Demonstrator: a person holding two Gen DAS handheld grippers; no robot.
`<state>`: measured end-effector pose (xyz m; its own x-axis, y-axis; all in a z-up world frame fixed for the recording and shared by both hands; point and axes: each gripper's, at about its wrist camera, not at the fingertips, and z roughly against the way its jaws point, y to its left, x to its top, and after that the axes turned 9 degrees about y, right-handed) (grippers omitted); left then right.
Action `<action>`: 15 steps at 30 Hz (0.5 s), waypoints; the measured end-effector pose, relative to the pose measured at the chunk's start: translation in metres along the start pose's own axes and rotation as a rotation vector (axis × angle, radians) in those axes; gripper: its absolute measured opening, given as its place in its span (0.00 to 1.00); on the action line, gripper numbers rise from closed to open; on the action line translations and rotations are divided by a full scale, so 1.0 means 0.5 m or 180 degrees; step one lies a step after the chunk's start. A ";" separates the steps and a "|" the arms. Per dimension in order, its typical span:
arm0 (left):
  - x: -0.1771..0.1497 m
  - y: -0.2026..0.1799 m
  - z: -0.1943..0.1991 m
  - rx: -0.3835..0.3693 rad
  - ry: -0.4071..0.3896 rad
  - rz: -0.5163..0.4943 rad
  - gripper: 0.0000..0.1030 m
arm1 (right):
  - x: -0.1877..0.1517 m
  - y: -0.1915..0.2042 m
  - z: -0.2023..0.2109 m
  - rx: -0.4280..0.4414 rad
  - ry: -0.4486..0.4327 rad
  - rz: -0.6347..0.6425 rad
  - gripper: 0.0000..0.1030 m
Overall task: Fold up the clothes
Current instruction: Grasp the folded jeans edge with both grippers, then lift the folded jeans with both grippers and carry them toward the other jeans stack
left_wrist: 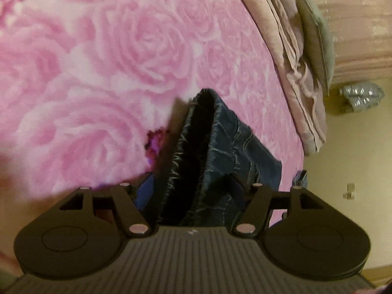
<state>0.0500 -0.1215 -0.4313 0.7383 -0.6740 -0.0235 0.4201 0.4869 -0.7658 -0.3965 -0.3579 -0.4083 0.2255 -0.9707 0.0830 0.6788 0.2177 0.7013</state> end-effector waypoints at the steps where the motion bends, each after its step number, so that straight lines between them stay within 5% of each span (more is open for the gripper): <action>1: 0.004 -0.001 -0.006 -0.0015 0.0018 -0.0024 0.59 | 0.002 0.003 -0.007 0.0019 0.0010 0.0058 1.00; 4: 0.018 -0.013 -0.024 -0.0034 0.0100 -0.0079 0.61 | 0.008 0.007 -0.028 0.0098 -0.0006 0.0172 0.98; 7: 0.025 -0.035 -0.040 0.0081 0.0182 -0.0287 0.61 | 0.013 0.005 -0.048 0.0191 -0.0043 0.0195 0.65; 15: 0.038 -0.024 -0.042 0.0042 0.0323 -0.0275 0.56 | -0.019 -0.009 -0.037 0.0267 0.0279 0.0290 0.65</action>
<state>0.0479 -0.1521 -0.4359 0.6421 -0.7662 -0.0233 0.4873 0.4315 -0.7592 -0.3889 -0.3481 -0.4254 0.3462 -0.9339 0.0896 0.5928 0.2918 0.7506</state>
